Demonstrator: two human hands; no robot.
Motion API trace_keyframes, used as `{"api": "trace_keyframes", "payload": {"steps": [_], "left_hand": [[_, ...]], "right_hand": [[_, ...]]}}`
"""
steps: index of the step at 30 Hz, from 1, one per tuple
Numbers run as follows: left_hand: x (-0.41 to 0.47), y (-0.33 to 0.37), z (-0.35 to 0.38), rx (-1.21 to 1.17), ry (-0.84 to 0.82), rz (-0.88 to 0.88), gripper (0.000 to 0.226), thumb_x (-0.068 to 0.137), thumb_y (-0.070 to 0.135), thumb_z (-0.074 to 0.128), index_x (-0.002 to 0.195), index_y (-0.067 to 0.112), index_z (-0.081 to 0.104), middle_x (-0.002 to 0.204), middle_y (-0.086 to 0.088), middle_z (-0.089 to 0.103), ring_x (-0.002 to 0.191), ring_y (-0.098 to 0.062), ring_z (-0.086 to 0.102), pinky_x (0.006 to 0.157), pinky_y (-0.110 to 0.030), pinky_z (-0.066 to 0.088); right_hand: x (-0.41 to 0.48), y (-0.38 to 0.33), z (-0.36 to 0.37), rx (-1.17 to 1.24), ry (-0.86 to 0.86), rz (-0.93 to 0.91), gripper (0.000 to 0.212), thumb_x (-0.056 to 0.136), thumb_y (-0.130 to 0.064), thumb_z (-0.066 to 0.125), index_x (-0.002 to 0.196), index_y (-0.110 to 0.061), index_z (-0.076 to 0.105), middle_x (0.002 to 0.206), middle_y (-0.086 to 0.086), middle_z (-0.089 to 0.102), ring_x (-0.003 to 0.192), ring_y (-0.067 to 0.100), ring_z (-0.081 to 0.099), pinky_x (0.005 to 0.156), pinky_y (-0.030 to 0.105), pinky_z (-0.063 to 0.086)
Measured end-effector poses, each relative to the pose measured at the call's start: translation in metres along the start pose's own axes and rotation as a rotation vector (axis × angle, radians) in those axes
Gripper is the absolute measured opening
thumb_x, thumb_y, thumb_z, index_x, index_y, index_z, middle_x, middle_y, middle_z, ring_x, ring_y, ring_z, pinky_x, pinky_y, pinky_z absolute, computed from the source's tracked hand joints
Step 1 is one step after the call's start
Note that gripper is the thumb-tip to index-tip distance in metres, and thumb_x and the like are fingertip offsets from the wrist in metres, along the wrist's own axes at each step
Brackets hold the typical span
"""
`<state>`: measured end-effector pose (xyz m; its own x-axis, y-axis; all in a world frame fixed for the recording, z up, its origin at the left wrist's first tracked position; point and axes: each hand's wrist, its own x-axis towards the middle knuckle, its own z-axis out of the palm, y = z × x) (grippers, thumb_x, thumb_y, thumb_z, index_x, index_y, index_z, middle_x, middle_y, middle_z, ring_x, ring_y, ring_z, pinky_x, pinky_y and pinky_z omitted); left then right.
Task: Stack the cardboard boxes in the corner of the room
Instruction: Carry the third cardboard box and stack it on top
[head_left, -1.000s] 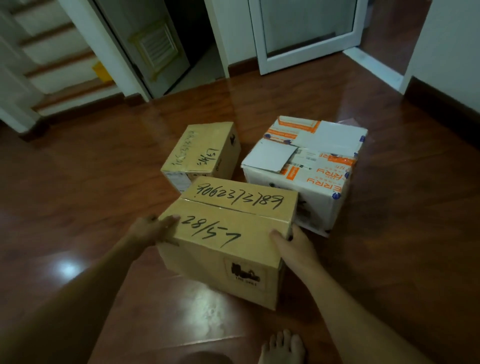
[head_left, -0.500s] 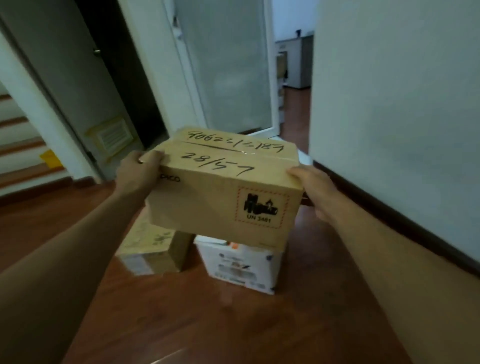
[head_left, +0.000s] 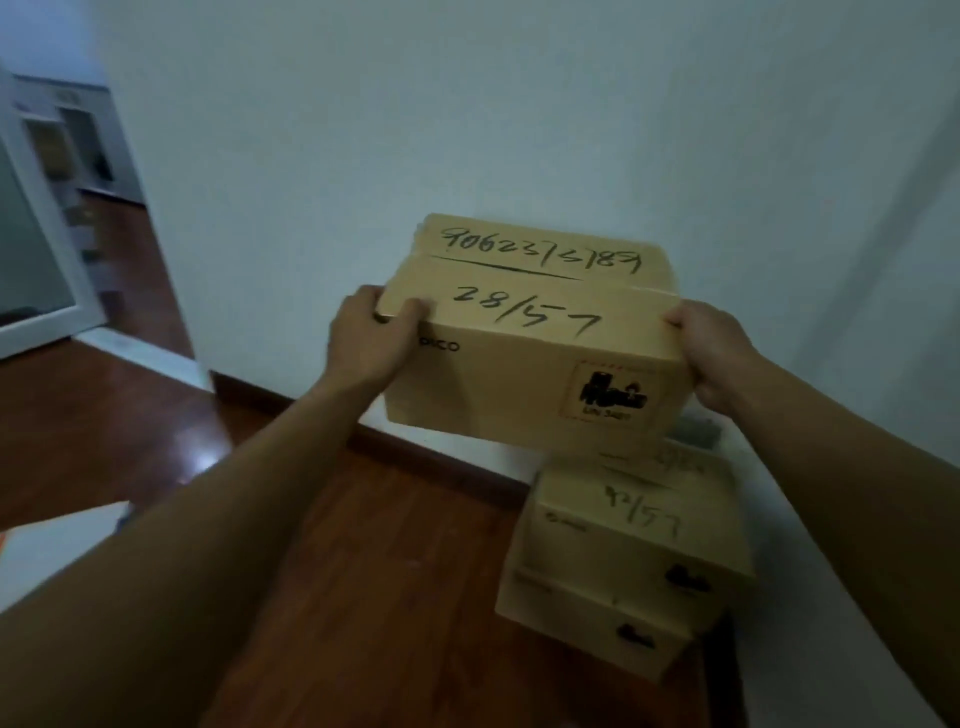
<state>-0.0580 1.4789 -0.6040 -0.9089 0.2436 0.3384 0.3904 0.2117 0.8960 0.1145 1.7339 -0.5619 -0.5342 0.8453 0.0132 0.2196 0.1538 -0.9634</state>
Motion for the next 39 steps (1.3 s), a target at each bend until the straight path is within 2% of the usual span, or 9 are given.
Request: {"api": "trace_keyframes", "payload": {"steps": [4,10,15,19,22,25,29,34,39], "left_hand": [[-0.025,0.011,0.083,-0.031,-0.172,0.033,0.060,0.082,0.053,0.062,0.128,0.016,0.055,0.111,0.001,0.053,0.095,-0.016,0.055,0.067,-0.023,0.045],[-0.062,-0.031,0.144,-0.011,-0.425,0.018,0.054,0.090,0.049,0.058,0.130,0.013,0.056,0.122,-0.009,0.062,0.108,-0.025,0.062,0.089,-0.046,0.055],[-0.079,-0.059,0.172,0.013,-0.597,0.044,0.057,0.090,0.051,0.057,0.133,0.013,0.054,0.127,-0.010,0.061,0.113,-0.026,0.062,0.093,-0.047,0.054],[-0.073,-0.063,0.195,0.085,-0.498,0.022,0.063,0.090,0.058,0.049,0.134,0.014,0.048,0.129,-0.008,0.053,0.111,-0.023,0.057,0.092,-0.043,0.050],[-0.073,-0.070,0.198,0.143,-0.438,0.027,0.066,0.089,0.062,0.048,0.134,0.014,0.046,0.126,-0.009,0.053,0.110,-0.027,0.057,0.094,-0.048,0.049],[-0.074,-0.079,0.194,0.109,-0.388,0.054,0.064,0.088,0.061,0.050,0.131,0.014,0.047,0.124,-0.009,0.060,0.097,-0.017,0.055,0.080,-0.038,0.049],[-0.070,-0.076,0.198,0.159,-0.388,0.060,0.073,0.083,0.066,0.050,0.133,0.013,0.045,0.124,-0.011,0.062,0.090,-0.017,0.053,0.071,-0.033,0.045],[-0.072,-0.063,0.218,0.161,-0.544,0.165,0.094,0.064,0.074,0.061,0.139,0.023,0.035,0.117,0.010,0.051,0.080,-0.002,0.053,0.062,-0.017,0.039],[-0.060,-0.067,0.231,0.205,-0.508,0.159,0.095,0.063,0.074,0.064,0.137,0.021,0.037,0.123,0.001,0.062,0.085,-0.009,0.057,0.063,-0.021,0.042]], "right_hand": [[-0.003,0.041,-0.070,-0.219,0.267,-0.040,0.028,0.086,-0.029,0.035,0.104,-0.020,0.054,0.094,0.004,0.056,0.075,0.018,0.051,0.060,0.033,0.039],[-0.015,0.132,-0.097,-0.292,0.349,0.025,0.041,0.089,-0.031,0.049,0.126,-0.016,0.054,0.125,0.017,0.057,0.107,0.037,0.055,0.088,0.048,0.048],[-0.012,0.190,-0.106,-0.327,0.370,0.120,0.037,0.091,-0.029,0.049,0.124,-0.015,0.059,0.121,0.019,0.062,0.095,0.033,0.057,0.075,0.036,0.043],[0.007,0.189,-0.104,-0.312,0.471,0.120,0.037,0.089,-0.032,0.055,0.121,-0.014,0.063,0.118,0.017,0.065,0.100,0.034,0.060,0.076,0.034,0.042],[0.002,0.189,-0.095,-0.323,0.539,0.109,0.032,0.086,-0.031,0.056,0.113,-0.016,0.068,0.101,0.013,0.069,0.079,0.026,0.056,0.069,0.029,0.039],[-0.002,0.192,-0.090,-0.297,0.515,0.070,0.031,0.085,-0.031,0.055,0.112,-0.021,0.068,0.086,0.003,0.062,0.074,0.020,0.051,0.067,0.028,0.038],[0.016,0.189,-0.094,-0.339,0.457,0.052,0.034,0.086,-0.032,0.054,0.115,-0.019,0.067,0.103,0.009,0.070,0.078,0.021,0.054,0.069,0.029,0.042],[0.052,0.191,-0.119,-0.373,0.476,0.085,0.041,0.083,-0.038,0.057,0.119,-0.021,0.065,0.118,0.010,0.068,0.104,0.032,0.062,0.084,0.035,0.048],[0.077,0.201,-0.120,-0.380,0.536,0.081,0.040,0.083,-0.039,0.059,0.117,-0.019,0.066,0.119,0.010,0.068,0.104,0.032,0.062,0.084,0.036,0.048]]}}
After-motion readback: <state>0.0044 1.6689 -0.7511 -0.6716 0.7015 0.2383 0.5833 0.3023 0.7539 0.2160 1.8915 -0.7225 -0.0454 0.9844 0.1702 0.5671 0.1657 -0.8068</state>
